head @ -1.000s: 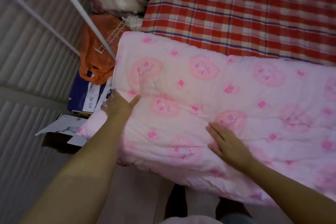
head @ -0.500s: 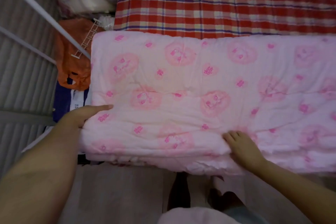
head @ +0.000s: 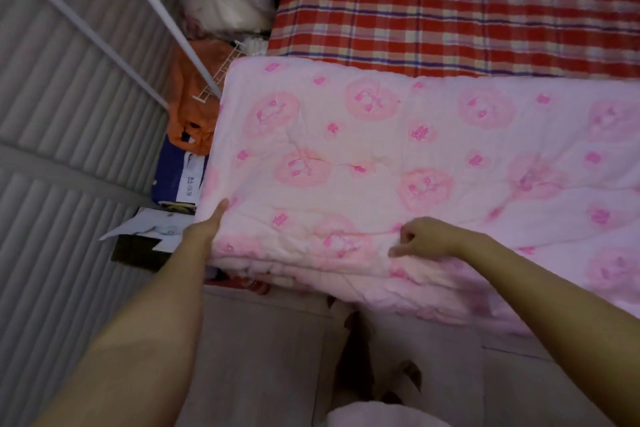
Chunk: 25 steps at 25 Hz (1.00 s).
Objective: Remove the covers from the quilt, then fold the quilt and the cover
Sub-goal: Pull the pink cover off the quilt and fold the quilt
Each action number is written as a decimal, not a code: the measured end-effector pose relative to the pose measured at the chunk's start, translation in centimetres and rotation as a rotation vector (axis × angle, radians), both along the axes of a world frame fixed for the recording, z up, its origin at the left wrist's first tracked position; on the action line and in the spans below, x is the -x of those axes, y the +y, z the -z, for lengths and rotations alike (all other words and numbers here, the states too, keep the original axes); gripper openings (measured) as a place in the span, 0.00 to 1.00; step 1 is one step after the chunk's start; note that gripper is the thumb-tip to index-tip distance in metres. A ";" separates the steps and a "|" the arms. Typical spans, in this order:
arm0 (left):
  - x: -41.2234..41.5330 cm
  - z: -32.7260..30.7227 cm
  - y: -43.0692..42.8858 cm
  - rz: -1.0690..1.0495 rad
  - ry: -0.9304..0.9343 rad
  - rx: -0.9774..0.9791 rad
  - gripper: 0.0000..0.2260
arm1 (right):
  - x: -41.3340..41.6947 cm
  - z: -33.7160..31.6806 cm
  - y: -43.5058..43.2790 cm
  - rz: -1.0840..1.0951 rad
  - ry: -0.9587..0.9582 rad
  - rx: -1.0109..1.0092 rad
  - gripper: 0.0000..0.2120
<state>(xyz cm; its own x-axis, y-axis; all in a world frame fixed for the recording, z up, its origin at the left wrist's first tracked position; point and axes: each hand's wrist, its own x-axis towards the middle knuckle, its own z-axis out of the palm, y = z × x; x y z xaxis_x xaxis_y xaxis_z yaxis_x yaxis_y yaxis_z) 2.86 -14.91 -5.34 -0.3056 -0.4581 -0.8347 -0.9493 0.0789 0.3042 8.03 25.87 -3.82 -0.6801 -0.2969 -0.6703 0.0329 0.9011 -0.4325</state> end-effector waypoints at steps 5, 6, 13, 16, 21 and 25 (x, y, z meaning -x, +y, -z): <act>-4.7 -2.8 4.2 -0.429 0.027 -0.370 0.43 | -0.4 1.0 -4.5 0.202 0.535 0.043 0.26; -4.9 -2.9 4.6 -0.451 0.074 -0.423 0.39 | -1.6 1.8 -5.3 0.117 0.591 -0.006 0.28; -4.5 -7.0 9.9 -0.478 0.529 -0.340 0.16 | -7.4 3.5 -6.6 -0.087 0.486 -0.236 0.31; -3.9 -9.6 11.7 -0.329 0.633 -0.457 0.18 | -6.0 0.5 -4.7 -0.060 0.243 -0.106 0.27; -3.0 -16.8 21.8 0.063 1.080 -0.264 0.14 | -3.7 -9.0 2.2 0.758 -0.025 0.494 0.26; -5.1 -22.3 36.6 0.645 1.192 -0.283 0.24 | -5.7 -16.8 16.1 1.252 0.018 1.130 0.31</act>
